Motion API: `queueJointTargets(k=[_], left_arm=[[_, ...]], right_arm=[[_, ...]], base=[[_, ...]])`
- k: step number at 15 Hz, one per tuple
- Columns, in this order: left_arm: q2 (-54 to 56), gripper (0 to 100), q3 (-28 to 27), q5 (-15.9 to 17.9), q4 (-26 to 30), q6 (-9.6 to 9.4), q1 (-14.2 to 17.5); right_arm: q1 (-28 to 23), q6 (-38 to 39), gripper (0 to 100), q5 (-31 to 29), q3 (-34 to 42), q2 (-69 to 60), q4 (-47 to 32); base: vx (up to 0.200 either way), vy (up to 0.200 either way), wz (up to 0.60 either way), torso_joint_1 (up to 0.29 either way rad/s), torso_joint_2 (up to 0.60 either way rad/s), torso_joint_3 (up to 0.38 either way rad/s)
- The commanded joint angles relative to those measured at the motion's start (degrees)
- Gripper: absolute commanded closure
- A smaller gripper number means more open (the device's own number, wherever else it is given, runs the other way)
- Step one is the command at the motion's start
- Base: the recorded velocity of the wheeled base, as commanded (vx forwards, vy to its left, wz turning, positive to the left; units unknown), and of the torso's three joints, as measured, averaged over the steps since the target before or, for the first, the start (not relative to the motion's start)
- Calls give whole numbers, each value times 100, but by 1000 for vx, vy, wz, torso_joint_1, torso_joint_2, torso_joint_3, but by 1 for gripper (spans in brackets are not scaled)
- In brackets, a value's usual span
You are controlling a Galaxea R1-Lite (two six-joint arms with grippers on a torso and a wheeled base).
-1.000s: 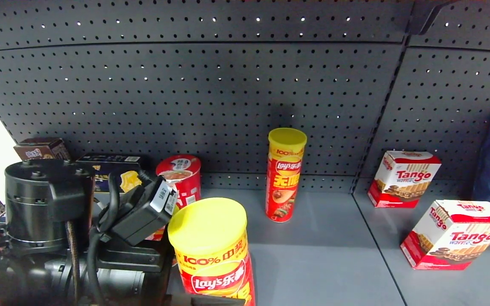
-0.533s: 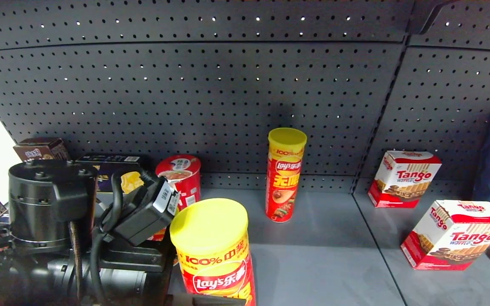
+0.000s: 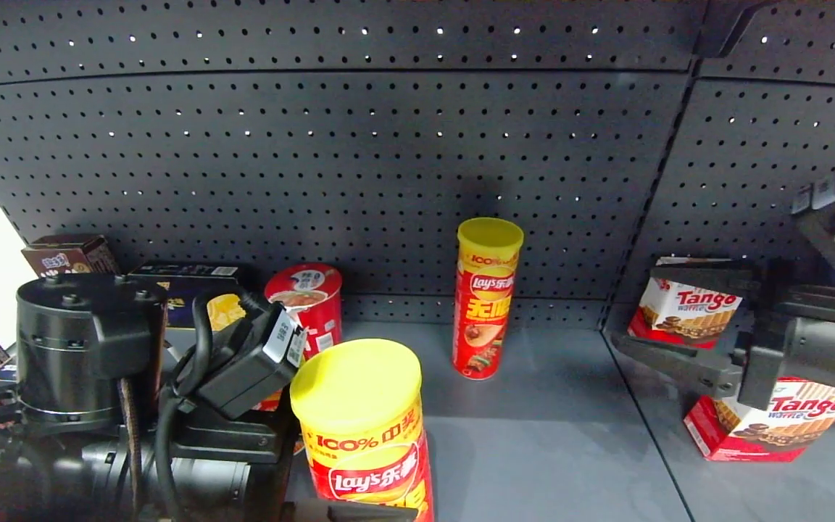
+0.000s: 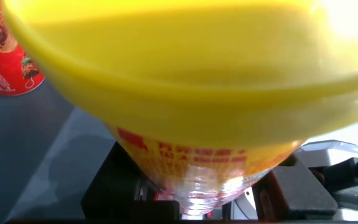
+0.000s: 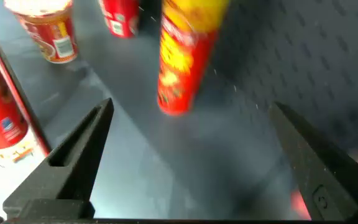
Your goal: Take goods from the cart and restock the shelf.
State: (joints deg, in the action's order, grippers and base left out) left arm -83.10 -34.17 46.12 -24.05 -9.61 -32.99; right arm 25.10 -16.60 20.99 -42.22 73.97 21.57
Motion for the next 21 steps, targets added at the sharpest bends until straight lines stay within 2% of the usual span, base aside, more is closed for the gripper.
queueJointTargets(k=[1,6,8,13,21], left_arm=[[-4,100,7,3,-3,11,3],[5,100,104,3,6,11,12],[-4,100,95,3,-3,20,12],[31,100,104,3,6,20,117],[-4,100,-81,-6,-56,20,196]], right_arm=[[65,-80,0,151,-173,812,287],[232,-106,0,353,-524,1260,260],[232,-115,0,880,-806,1585,269],[215,-124,0,1390,-1280,2200,313],[197,-106,0,1821,-1386,2798,841]], base=[[0,0,0,0,0,0],[0,0,0,0,0,0],[0,0,0,0,0,0],[0,0,0,0,0,0],[0,0,0,0,0,0]])
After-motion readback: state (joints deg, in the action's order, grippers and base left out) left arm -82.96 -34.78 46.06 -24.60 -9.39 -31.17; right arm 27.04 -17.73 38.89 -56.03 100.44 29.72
